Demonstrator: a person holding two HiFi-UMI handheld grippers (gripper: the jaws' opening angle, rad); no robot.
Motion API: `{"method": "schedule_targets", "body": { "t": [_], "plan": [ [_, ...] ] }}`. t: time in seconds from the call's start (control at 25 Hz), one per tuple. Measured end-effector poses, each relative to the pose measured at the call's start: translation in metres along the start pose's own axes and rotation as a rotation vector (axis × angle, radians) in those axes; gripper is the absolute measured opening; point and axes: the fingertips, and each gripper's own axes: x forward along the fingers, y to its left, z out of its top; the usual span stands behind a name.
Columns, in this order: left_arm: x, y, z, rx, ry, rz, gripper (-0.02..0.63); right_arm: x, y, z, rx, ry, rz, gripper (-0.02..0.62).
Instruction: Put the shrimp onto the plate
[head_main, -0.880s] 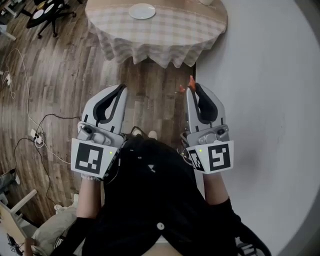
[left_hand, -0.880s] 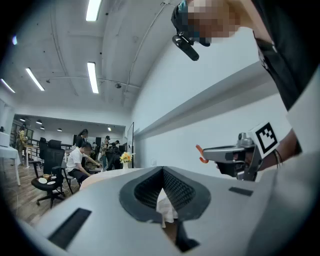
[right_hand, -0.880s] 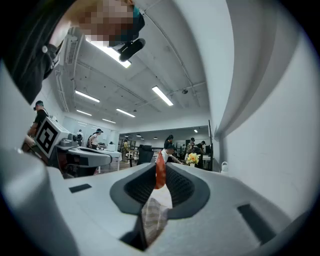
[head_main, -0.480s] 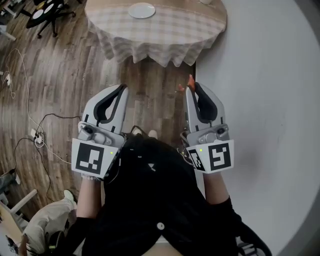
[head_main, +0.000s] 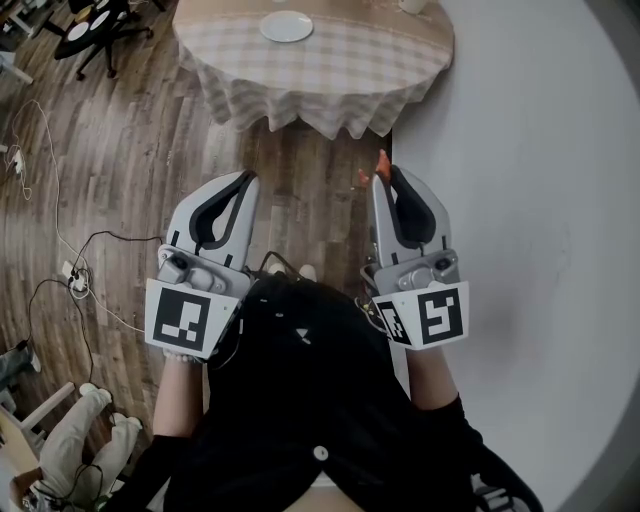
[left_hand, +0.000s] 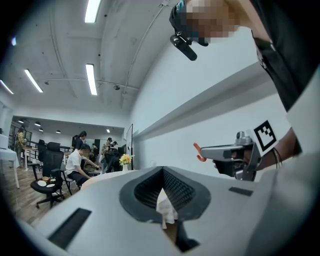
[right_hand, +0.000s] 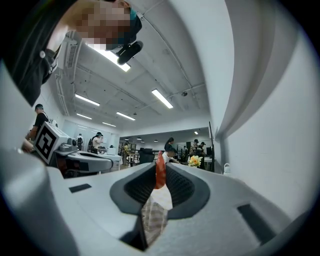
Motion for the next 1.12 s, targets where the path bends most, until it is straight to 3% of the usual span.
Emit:
{"method": "schedule_targets", "body": {
  "t": [1.12],
  "plan": [
    [-0.028,0.034,-0.008,0.004,-0.020,-0.038,0.001,0.019,0.054,0.001,-0.029,0.002,-0.013,0.048]
  ]
}}
